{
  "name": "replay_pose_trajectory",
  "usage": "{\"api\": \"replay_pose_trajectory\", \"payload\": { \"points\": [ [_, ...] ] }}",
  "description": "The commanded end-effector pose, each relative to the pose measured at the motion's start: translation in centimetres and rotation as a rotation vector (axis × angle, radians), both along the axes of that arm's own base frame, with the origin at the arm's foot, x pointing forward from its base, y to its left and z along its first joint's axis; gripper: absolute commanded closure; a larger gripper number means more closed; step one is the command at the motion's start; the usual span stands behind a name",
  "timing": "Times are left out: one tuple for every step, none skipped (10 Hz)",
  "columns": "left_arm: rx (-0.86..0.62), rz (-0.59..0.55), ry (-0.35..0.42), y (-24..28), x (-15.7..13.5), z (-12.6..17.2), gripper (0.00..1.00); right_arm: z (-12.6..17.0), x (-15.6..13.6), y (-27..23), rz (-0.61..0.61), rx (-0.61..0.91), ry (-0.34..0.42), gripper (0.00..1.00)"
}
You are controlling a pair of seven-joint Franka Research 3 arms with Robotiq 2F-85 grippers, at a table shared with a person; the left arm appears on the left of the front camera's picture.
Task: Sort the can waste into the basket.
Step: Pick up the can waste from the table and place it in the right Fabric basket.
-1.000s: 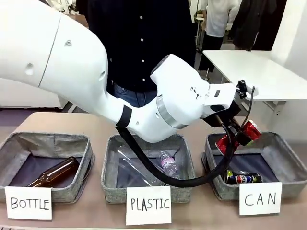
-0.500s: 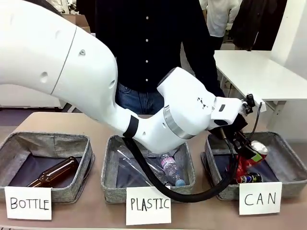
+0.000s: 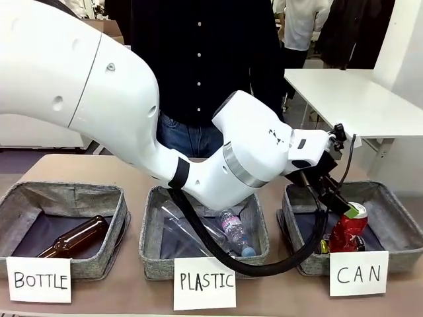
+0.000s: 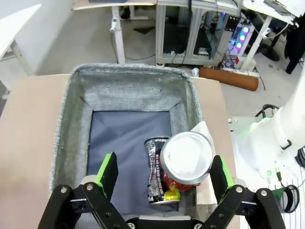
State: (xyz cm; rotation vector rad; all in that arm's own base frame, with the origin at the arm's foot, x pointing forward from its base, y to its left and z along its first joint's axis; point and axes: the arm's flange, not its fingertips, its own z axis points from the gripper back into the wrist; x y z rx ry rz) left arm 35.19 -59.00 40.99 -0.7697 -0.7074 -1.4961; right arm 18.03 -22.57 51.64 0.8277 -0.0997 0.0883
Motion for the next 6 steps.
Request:
{"api": "replay_pose_trajectory", "payload": {
  "points": [
    [-0.021, 0.051, 0.010, 1.3, 0.2, 1.4, 0.00, 0.2, 0.0, 0.0, -0.001, 0.003, 0.000, 0.00],
    [-0.056, 0.073, 0.028, 2.3, 0.7, 2.7, 0.00, 0.2, 0.0, 0.0, -0.001, 0.003, 0.000, 0.00],
    [-0.084, 0.094, 0.031, 3.9, 1.1, 4.0, 0.00, 0.2, 0.0, 0.0, -0.001, 0.003, 0.000, 0.00],
    [-0.111, 0.122, 0.015, 5.5, 1.5, 5.1, 0.00, 0.2, 0.0, 0.0, -0.001, 0.003, 0.000, 0.00],
    [-0.113, 0.149, 0.001, 6.7, 1.8, 5.8, 0.00, 0.2, 0.0, 0.0, -0.001, 0.003, 0.000, 0.00],
    [-0.107, 0.189, -0.010, 8.4, 2.1, 6.4, 0.00, 0.0, 0.0, 0.0, 0.000, 0.000, 0.000, 0.00]
  ]
}}
